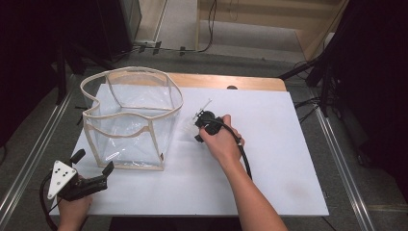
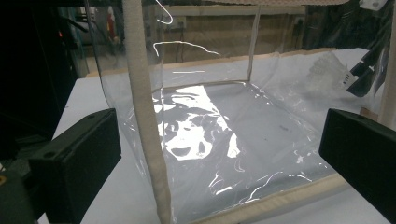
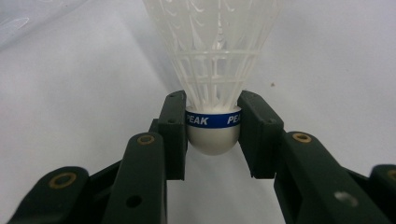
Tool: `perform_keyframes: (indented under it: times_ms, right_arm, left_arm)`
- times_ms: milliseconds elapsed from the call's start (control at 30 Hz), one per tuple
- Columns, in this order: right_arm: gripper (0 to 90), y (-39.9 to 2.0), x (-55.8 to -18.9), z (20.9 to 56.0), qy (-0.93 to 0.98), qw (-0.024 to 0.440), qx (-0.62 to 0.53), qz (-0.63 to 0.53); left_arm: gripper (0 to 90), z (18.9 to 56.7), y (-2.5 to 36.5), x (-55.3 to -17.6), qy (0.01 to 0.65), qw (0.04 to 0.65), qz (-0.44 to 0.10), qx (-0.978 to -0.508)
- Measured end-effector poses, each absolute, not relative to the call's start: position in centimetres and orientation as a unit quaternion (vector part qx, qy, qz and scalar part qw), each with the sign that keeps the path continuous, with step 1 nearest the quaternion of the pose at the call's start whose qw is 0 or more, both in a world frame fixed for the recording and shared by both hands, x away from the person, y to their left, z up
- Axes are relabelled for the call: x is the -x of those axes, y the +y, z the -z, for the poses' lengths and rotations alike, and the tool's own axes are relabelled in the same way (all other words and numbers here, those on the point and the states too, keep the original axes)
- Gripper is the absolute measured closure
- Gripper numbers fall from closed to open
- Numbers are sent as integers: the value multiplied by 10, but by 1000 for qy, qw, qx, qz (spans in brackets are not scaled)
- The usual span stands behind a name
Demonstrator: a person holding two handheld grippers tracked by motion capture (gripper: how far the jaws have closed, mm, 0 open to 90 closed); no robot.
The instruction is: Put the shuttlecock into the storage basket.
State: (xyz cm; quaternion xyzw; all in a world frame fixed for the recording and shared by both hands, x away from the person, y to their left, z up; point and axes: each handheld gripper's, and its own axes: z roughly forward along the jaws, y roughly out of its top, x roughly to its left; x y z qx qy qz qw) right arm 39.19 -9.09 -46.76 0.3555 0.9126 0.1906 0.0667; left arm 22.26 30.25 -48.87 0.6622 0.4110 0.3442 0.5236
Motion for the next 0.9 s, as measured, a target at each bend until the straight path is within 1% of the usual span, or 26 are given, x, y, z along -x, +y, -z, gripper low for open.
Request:
perform_keyframes:
  times_ms: [467,733,800,833,900]
  right_arm:
    - [622,-108,-394,448,907,71,-362,-204]
    - [622,-115,-395,431,905,78,-362,-211]
    - [622,-117,-396,429,904,75,-361,-216]
    - [622,-119,-397,423,904,66,-359,-224]
    - [623,-120,-397,419,903,68,-359,-227]
  left_arm:
    - [0,489,302,-223,410,521,-345,-664]
    - [0,489,302,-223,412,521,-345,-663]
    - [0,489,302,-223,411,521,-345,-664]
    - [0,489,302,-223,410,521,-345,-664]
    - [0,489,302,-223,410,522,-345,-664]
